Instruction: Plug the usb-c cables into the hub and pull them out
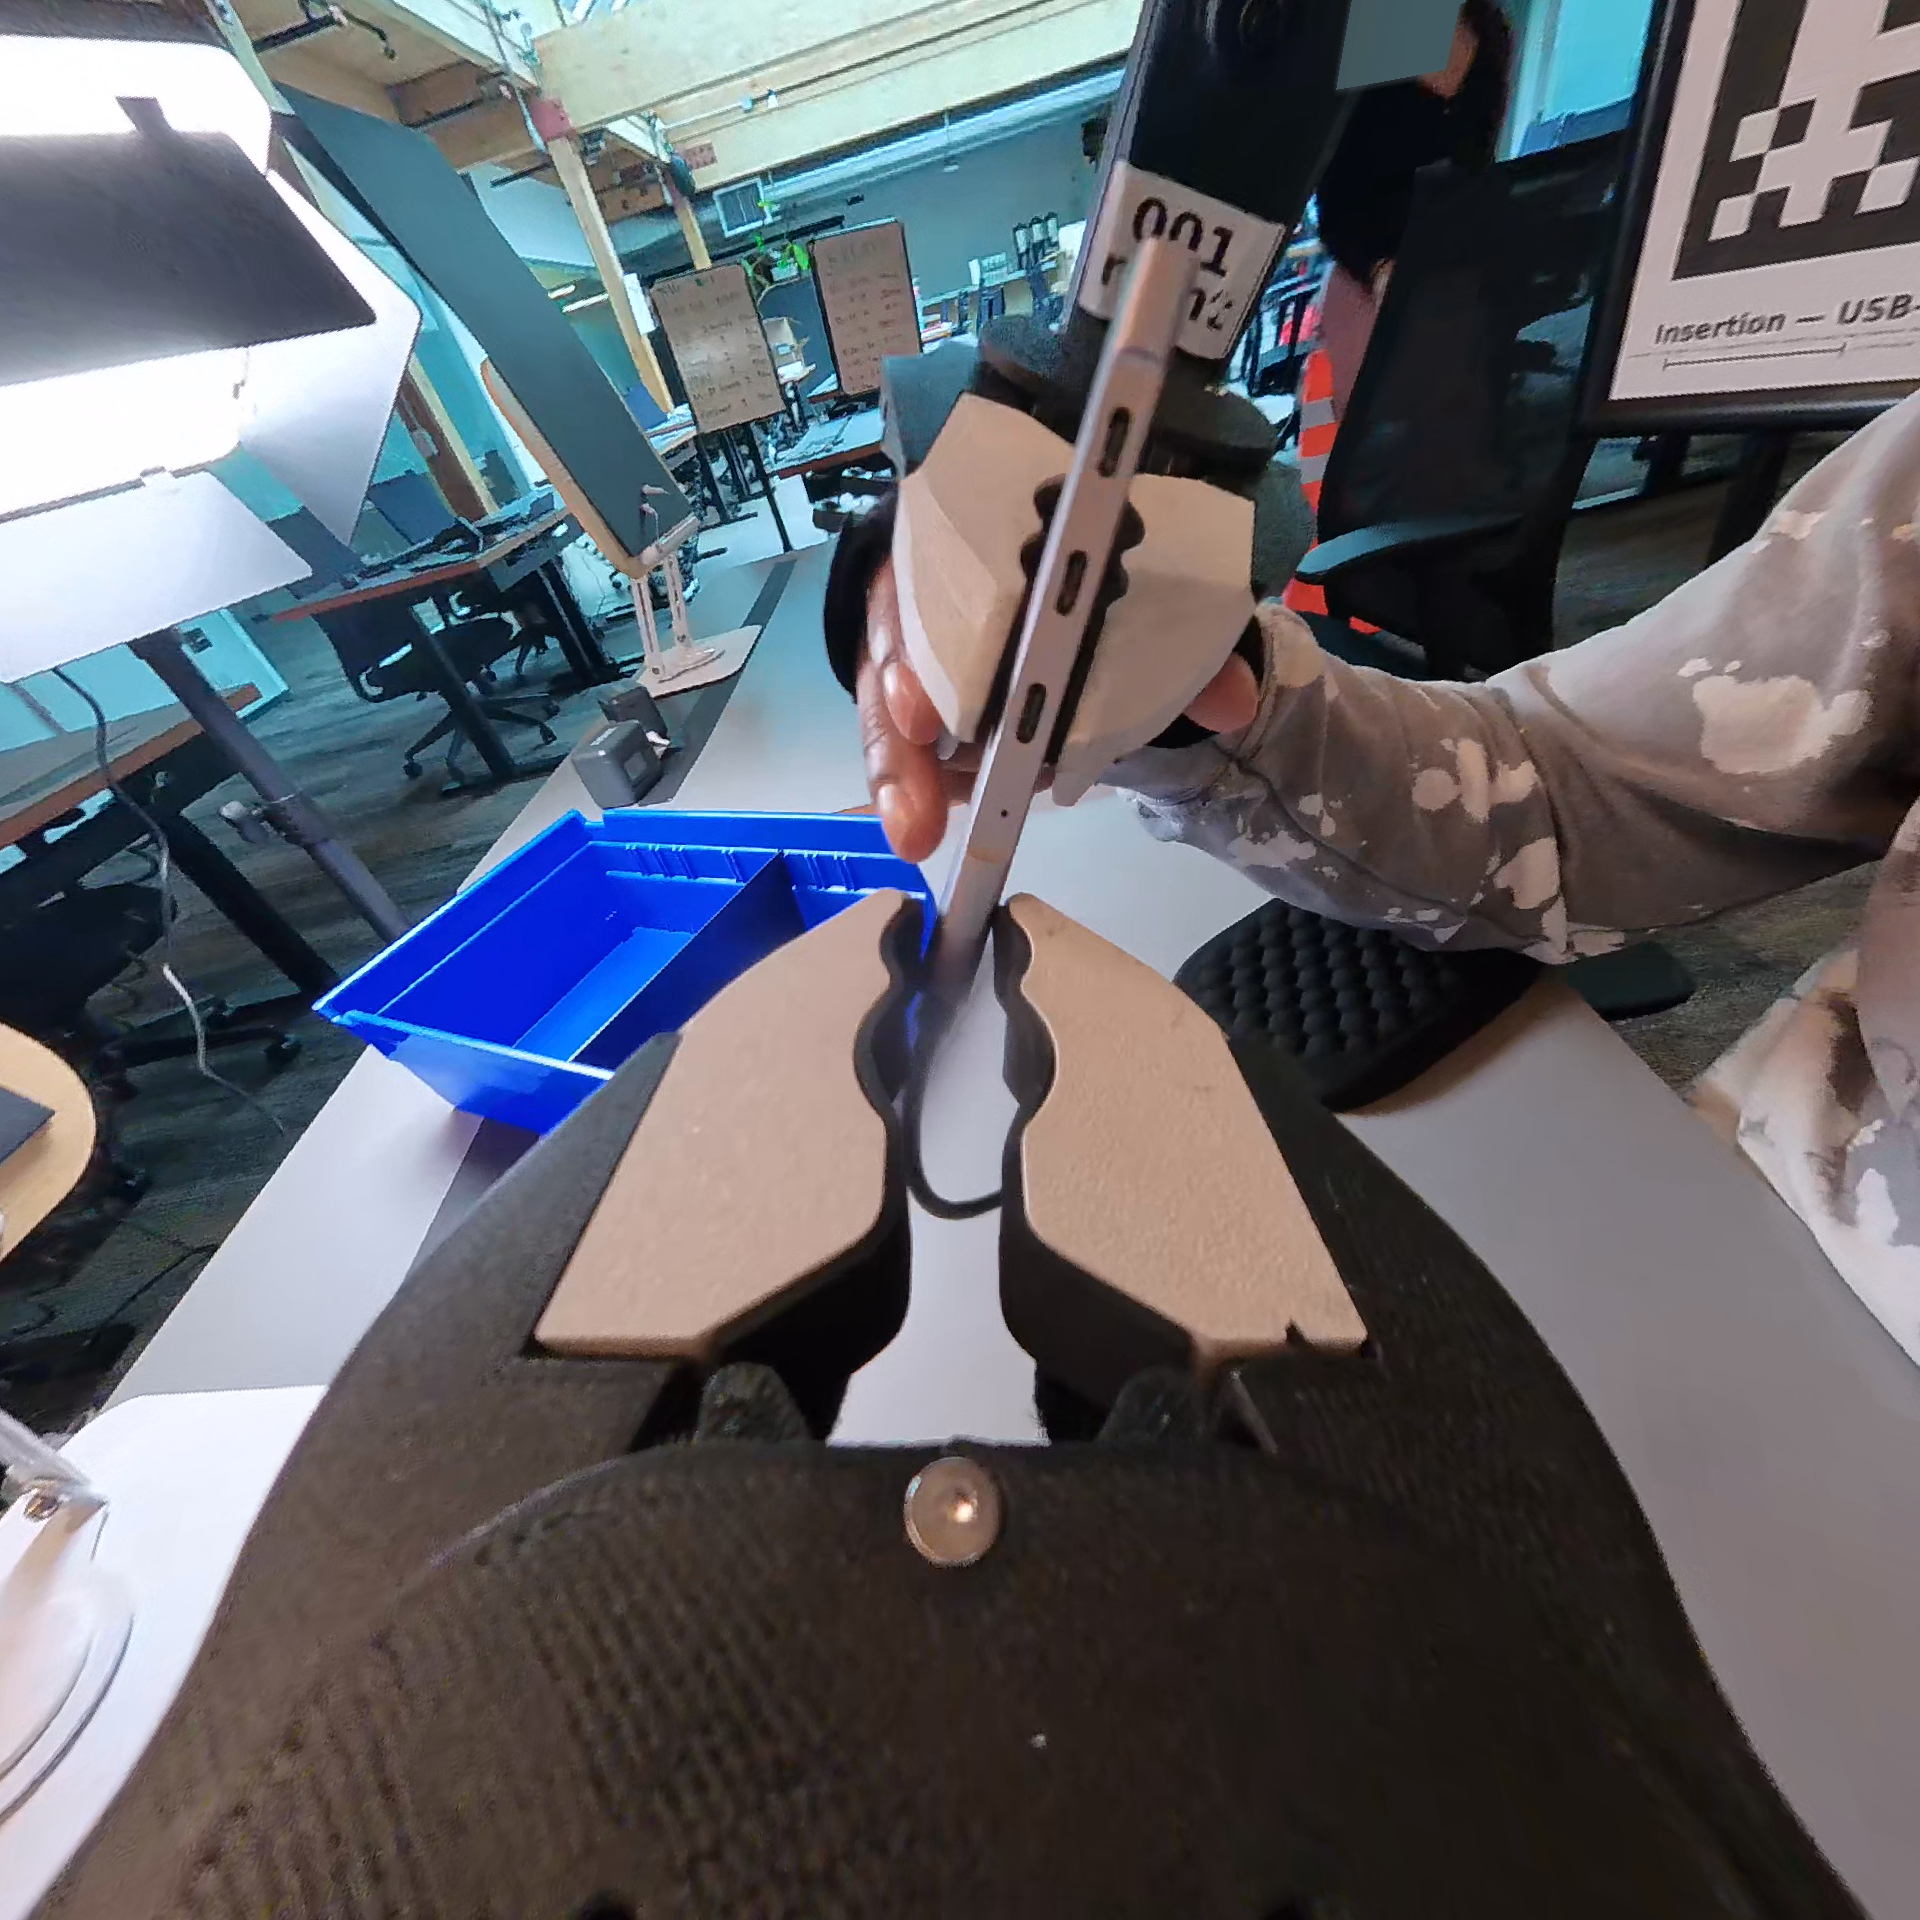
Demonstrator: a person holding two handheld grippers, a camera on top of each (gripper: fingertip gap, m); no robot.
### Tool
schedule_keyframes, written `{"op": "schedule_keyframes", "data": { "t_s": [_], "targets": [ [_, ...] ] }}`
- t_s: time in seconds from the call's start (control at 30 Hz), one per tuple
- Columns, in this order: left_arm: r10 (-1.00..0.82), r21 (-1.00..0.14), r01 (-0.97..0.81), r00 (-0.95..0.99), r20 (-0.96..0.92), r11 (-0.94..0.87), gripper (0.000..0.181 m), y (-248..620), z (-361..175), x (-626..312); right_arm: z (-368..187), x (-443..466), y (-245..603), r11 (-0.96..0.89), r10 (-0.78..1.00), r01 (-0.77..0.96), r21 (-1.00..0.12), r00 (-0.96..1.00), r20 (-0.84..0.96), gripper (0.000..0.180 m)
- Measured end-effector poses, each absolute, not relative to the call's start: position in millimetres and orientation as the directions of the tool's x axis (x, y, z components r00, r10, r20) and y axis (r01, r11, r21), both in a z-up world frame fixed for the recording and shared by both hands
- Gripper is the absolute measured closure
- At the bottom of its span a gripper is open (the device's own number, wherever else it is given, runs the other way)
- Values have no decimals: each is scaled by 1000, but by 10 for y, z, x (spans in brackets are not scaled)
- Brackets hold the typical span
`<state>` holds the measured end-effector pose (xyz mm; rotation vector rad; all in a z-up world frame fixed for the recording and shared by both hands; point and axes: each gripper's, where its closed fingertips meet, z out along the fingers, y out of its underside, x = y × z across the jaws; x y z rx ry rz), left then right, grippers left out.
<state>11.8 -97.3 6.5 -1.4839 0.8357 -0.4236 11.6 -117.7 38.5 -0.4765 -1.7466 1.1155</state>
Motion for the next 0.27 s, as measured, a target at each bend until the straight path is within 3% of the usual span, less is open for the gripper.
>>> {"op": "schedule_keyframes", "data": {
  "t_s": [0.17,0.27],
  "targets": [
    [-570,-948,-309,793,-213,-75,156,-1074,138,-427,426,153,-997,530,742,-149,-835,-395,541,171],
    [-319,-875,-322,924,-209,-362,152,-1223,-113,-1266,387,131,-760,561,761,-95,-822,-331,558,171]
  ]
}}
